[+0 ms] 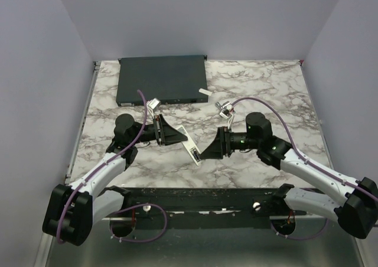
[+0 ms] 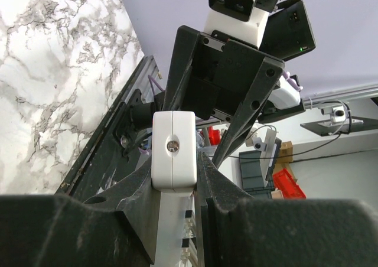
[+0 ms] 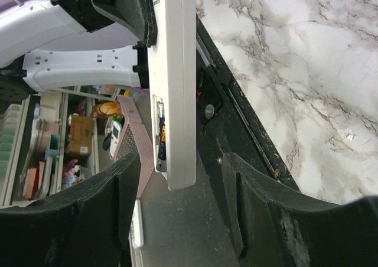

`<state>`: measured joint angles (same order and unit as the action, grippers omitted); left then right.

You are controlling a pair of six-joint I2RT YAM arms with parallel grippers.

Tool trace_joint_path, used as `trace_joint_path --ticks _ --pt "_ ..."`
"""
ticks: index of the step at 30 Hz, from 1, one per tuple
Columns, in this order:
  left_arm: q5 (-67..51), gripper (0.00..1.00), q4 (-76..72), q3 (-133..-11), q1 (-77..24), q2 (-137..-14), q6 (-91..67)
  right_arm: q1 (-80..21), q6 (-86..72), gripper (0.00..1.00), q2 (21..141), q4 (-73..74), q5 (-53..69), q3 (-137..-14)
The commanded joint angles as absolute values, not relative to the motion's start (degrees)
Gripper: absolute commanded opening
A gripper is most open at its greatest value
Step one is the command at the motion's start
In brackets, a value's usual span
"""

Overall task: Load the batteries into the remote control
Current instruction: Load the battery into the remote control.

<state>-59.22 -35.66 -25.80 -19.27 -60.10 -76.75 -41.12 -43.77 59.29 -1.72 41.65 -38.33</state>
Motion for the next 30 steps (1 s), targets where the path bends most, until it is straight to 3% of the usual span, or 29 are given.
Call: trace_joint_path --ticks 1,30 --pt "-59.6 0.00 -36.4 -27.0 -19.6 -58.9 -76.5 -41.0 -44.7 0.63 60.2 -4.3 43.8 -37.5" --pt "-59.6 0.00 -35.9 -26.8 -19.6 -58.6 -76.2 -41.0 -47.0 0.42 62.8 -10.7 48.0 -35.8"
